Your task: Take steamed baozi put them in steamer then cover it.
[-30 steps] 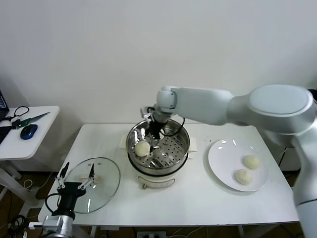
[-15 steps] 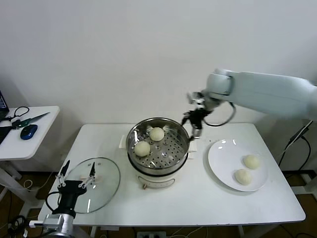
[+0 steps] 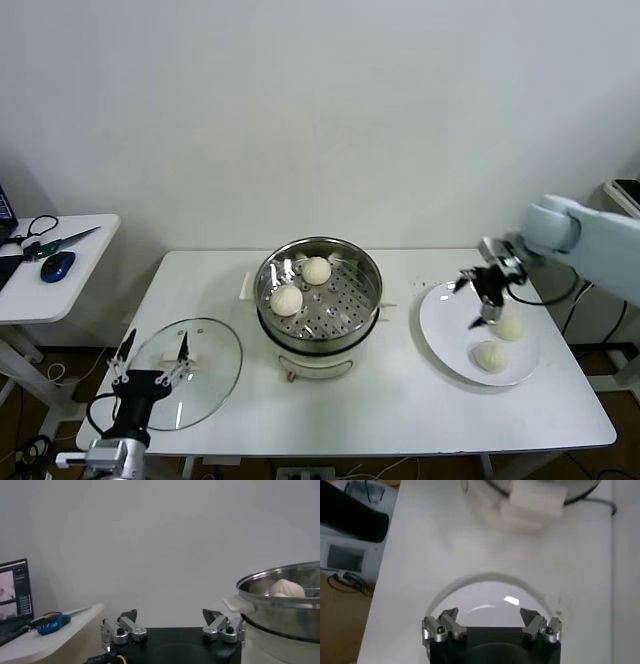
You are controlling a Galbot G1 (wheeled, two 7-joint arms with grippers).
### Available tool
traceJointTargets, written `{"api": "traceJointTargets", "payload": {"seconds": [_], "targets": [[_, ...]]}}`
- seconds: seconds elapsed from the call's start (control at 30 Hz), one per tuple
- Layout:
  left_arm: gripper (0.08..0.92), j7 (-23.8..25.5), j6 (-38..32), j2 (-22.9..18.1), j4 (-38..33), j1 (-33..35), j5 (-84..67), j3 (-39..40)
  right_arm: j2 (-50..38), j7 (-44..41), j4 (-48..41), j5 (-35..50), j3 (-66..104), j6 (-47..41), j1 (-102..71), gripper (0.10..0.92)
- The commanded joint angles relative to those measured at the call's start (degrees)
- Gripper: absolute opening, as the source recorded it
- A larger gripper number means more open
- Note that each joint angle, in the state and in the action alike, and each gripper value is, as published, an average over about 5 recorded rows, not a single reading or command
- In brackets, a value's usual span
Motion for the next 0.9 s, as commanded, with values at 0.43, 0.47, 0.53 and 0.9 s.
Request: {"api": "traceJointTargets", "payload": {"seconds": [0.43,0.47,0.53,0.9], "targets": [[0.823,-0.2,0.6,-1.2,0.9,-0.2,2.4,0.1,1.3,-1.3,-12.4,-19.8,21.7,5.7,-25.9,0.823],[0.823,-0.2,0.6,-1.2,1.0,-0.3,2.5,0.1,1.9,-1.3,-12.8,-19.6,21.7,5.6,-25.7,0.823],[0.823,-0.2,0.6,-1.2,1.2,-0.4,2.6,0.2,3.1,-1.3,-13.4,-19.1,21.6,5.5,-25.3,0.823],[0.823,-0.3,0.5,-1.3,1.7,-0.5,2.7,-0.2,6.6,-1.5,-15.2,-18.0,19.6,5.6,-23.0,0.823]]}}
